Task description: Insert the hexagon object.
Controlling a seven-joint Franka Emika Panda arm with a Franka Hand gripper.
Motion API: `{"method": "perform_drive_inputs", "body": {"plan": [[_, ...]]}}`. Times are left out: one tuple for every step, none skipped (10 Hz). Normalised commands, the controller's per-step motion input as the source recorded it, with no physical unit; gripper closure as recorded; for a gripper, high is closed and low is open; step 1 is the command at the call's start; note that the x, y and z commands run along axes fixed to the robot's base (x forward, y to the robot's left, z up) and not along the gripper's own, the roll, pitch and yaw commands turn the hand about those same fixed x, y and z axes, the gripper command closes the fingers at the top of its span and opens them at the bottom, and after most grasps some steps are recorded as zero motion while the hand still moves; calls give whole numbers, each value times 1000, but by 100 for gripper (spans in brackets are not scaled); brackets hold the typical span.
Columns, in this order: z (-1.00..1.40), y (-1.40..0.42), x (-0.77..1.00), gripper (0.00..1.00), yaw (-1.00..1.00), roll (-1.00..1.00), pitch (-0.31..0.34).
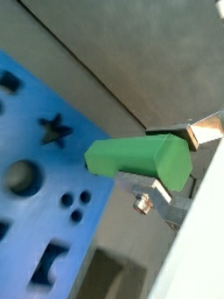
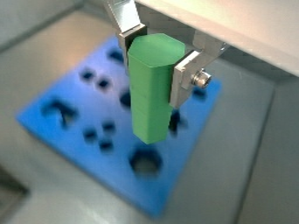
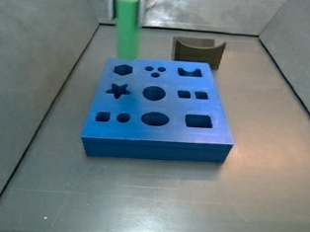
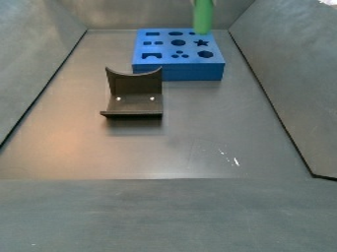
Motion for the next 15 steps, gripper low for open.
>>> {"method": "perform_drive_inputs", "body": {"plan": [[-971,440,-477,100,-474,-113,3],[-374,280,0,100,-454,-299,0],[-46,243,14,100,-214,-229,0],[0,71,0,100,-94,-131,0],[-111,0,103,100,-234,-116,0],[-203,-194,17,100,-471,-29,0],[-277,-334,0,100,-686,-76,0],[-186,-249,0,100,-854,-64,-31],[-289,-83,377,100,-649,-133,0],[-409,100,529,100,-354,-89,77],[-377,17,180,100,-54,-39,37],[-383,0,71,100,0,-74,0],[-389,0,49,100,-89,-170,-63],[-246,-34,40,100,-189,-116,-99],[-189,-91,66,100,-309,-64,-143]]}}
